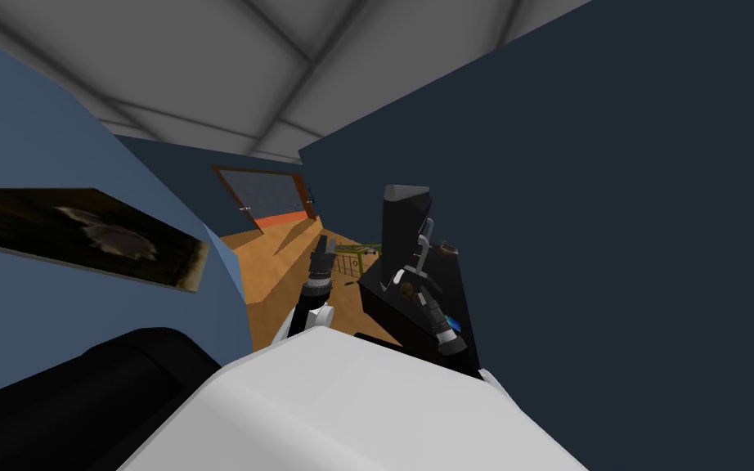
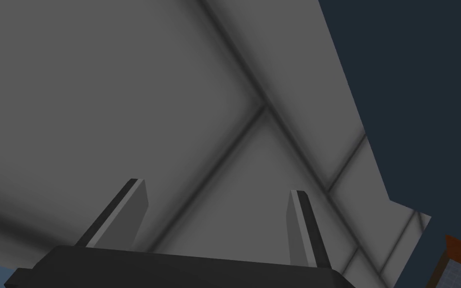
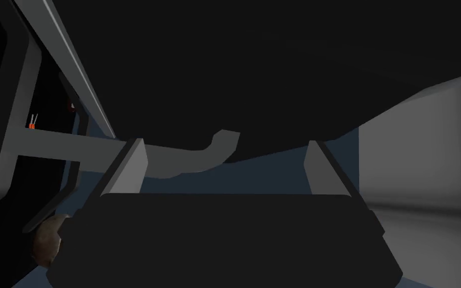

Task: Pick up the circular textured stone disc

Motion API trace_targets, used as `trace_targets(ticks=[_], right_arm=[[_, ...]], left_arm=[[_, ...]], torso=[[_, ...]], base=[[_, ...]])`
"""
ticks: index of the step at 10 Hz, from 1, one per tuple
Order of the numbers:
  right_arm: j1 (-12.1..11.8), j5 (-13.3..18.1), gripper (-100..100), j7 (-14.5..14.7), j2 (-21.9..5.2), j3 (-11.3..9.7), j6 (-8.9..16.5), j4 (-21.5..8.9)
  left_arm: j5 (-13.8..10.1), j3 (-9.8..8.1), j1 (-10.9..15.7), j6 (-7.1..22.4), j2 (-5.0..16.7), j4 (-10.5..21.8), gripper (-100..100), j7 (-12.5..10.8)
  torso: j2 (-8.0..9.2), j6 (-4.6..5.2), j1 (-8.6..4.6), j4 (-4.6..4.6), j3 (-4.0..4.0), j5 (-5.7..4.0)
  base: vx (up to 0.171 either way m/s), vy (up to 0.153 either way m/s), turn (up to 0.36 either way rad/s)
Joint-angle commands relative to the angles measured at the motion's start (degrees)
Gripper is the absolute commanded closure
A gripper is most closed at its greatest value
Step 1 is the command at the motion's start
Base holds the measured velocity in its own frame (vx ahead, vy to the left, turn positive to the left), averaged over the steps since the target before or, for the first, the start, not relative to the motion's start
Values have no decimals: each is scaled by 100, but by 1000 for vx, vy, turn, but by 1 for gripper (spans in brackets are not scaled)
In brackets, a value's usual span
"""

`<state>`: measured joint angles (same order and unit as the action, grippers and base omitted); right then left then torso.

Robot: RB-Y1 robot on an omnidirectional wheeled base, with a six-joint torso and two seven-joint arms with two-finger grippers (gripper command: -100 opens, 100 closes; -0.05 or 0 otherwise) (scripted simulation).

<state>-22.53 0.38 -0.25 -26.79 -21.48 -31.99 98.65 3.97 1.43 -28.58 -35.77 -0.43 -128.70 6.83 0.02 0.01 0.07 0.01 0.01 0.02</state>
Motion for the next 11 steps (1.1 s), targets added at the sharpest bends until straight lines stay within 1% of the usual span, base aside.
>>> trace_targets(ticks=[1, 2, 3, 4, 5, 6, 7, 8, 9, 10, 11], right_arm=[[69, 135, -100, 97, -248, -208, -27, -286], [69, 135, -100, 97, -248, -208, -27, -427], [163, 266, -100, 196, -435, -407, -74, -636], [163, 266, -100, 196, -435, -407, -74, -779], [163, 266, -100, 196, -435, -407, -74, -806], [263, 400, -100, 296, -622, -609, -124, -947], [263, 400, -100, 296, -622, -609, -124, -1102], [263, 400, -100, 296, -622, -609, -124, -1189], [367, 535, -100, 398, -807, -811, -174, -1431], [367, 535, -100, 398, -807, -811, -174, -1575], [367, 535, -100, 398, -807, -811, -174, -1575]], left_arm=[[0, 0, 0, 0, 0, 0, 0, 0], [0, 0, 1, 0, 0, 0, 0, 0], [0, 0, 0, 0, 0, 0, 0, 0], [0, 0, 0, 0, 0, 0, 0, 0], [0, 0, 0, 0, 0, 0, 0, 0], [0, 0, -1, 0, 0, 0, 0, 0], [0, 0, 0, 0, 0, 0, 0, 0], [0, 0, 0, 0, 0, 0, 0, 0], [0, 0, 0, 0, 0, 0, 0, 0], [0, 0, 0, 0, 0, 0, 0, 0], [0, 0, 0, 0, 0, 0, 0, 0]], torso=[[0, 0, 0, 0, 0, 0], [3, -2, 0, 0, 1, 0], [1, 0, -1, 0, 1, 0], [0, -2, 3, 0, 0, 1], [-2, 0, 6, 0, -1, 1], [-4, 2, 1, -1, -2, 0], [-2, -2, 0, 0, -1, 0], [-2, 1, -1, 0, -1, 0], [-2, 2, -6, 0, -1, -1], [0, -2, -1, 0, 0, 0], [0, 1, 1, 0, 0, 1]], base=[[-17, 22, 198], [-8, 19, 135], [-6, 35, 177], [2, 38, 128], [11, 17, -18], [-6, 22, 140], [-1, 21, 105], [0, 0, 0], [-10, 23, 205], [-3, 26, 178], [8, 14, -6]])
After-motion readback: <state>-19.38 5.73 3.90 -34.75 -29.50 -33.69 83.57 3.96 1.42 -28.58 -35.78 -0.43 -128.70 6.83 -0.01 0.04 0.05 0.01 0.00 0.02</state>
